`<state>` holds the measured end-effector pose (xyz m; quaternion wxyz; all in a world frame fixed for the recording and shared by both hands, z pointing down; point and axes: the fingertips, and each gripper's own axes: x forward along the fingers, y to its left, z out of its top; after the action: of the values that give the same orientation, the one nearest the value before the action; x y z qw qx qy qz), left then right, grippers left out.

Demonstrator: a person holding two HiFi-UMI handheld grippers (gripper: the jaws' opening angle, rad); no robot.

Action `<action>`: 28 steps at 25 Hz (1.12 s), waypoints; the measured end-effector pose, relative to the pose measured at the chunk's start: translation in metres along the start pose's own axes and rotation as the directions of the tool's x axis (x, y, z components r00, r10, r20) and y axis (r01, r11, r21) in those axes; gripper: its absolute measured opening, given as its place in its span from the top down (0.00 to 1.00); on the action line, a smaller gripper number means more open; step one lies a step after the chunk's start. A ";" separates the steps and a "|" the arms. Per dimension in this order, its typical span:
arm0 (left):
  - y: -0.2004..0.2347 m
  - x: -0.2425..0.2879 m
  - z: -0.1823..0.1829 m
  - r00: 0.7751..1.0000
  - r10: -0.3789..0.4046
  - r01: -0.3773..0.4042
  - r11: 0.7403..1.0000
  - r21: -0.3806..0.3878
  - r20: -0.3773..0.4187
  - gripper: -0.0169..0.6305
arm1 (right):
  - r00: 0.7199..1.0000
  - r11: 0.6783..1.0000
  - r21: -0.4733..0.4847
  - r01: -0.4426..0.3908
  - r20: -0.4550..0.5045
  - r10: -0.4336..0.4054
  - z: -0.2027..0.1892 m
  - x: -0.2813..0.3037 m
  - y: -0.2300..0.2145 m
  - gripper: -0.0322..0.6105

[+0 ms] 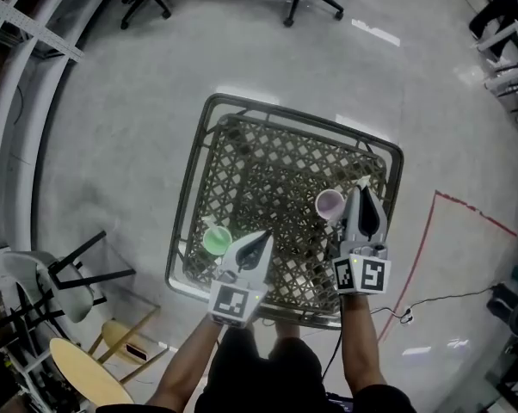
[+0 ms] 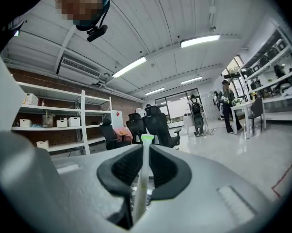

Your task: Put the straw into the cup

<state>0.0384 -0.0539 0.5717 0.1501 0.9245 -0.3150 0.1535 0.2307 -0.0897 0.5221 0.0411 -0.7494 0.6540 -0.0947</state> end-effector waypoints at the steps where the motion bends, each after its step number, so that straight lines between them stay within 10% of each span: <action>1: 0.000 0.002 -0.003 1.000 -0.003 0.003 1.000 -0.005 -0.003 0.96 | 1.000 1.000 0.004 0.006 0.002 -0.006 -0.001 0.003 -0.001 0.88; 28: 0.001 0.013 -0.047 0.998 -0.024 0.020 0.998 -0.063 -0.063 0.96 | 0.997 0.997 -0.025 0.066 -0.030 -0.067 -0.061 0.025 -0.022 0.88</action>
<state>0.0383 -0.0443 0.6195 0.1905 0.9174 -0.3046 0.1711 0.2433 -0.1078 0.5880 0.0189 -0.7696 0.6303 -0.1000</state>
